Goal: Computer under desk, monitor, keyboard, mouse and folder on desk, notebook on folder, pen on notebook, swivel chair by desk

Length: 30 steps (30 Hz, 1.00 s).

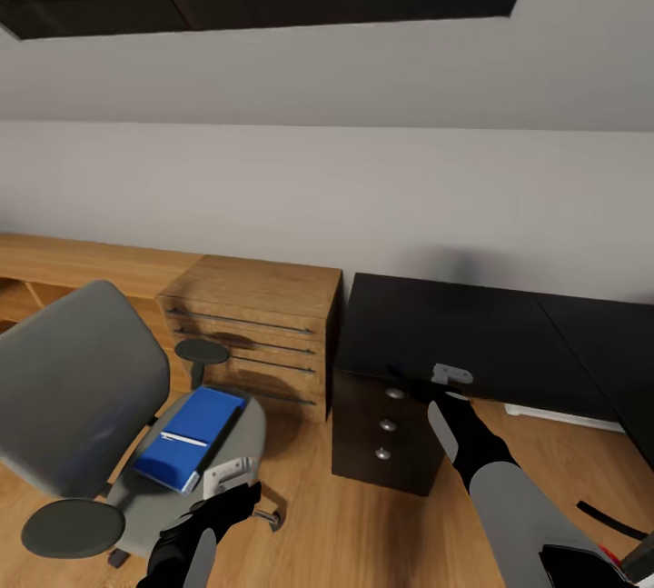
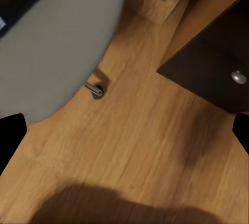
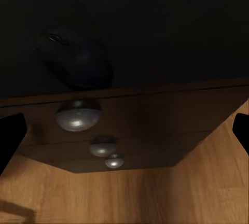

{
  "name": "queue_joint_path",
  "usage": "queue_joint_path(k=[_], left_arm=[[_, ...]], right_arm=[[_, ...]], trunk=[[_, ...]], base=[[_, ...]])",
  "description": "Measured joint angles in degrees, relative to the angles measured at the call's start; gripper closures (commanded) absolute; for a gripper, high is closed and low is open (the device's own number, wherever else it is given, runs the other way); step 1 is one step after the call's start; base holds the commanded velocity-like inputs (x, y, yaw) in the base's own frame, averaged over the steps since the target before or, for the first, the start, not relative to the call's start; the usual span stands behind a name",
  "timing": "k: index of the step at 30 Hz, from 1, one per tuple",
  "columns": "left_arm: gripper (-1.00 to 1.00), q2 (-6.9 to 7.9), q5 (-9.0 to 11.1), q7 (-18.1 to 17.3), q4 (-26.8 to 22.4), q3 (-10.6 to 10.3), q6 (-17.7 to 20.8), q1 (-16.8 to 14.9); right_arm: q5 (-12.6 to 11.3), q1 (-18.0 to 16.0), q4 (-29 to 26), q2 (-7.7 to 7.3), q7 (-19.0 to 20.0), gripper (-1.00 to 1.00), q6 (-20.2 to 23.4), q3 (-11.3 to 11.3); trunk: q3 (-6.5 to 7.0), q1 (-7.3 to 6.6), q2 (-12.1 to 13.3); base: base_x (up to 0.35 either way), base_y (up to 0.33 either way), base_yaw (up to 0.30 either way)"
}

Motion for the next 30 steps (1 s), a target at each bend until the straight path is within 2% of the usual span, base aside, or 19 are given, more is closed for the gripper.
queue_joint_path(k=[6, 13, 21, 25, 30], left_arm=[[-1.0, 0.0, 0.0, 0.0, 0.0, 0.0, 0.0, 0.0], [-1.0, -0.03, -0.1, 0.1, 0.0, -0.1, -0.1, 0.0], [-1.0, -0.01, -0.1, 0.1, 0.0, -0.9, -0.1, 0.0], [-1.0, -0.08, -0.1, 0.3, -0.1, -2.1, -0.2, 0.0], [-1.0, -0.02, -0.1, 0.4, -0.2, -2.6, -0.2, 0.0]], right_arm=[[0.1, 0.0, 0.0, 0.0, 0.0, -1.0, 0.0, 0.0], [0.1, 0.0, -0.3, -0.33, 0.1, -1.0, 0.0, -0.1], [0.1, 0.0, -0.6, -0.39, 0.1, -1.0, 0.0, -0.1], [0.1, 0.0, -0.7, -0.44, 0.1, -1.0, -0.1, -0.1], [0.1, 0.0, -0.7, -0.52, 0.0, -1.0, -0.1, -0.1]], trunk=[[0.0, 0.0, 0.0], [0.0, -0.02, 0.0], [0.0, 0.0, 0.0], [0.0, -0.01, 0.0], [0.0, 0.0, 0.0]], base=[[0.019, 0.0, 0.229], [0.188, 0.0, 0.015], [0.046, 0.0, 0.001], [0.13, 0.0, 0.0], [0.051, 0.0, 0.0]])
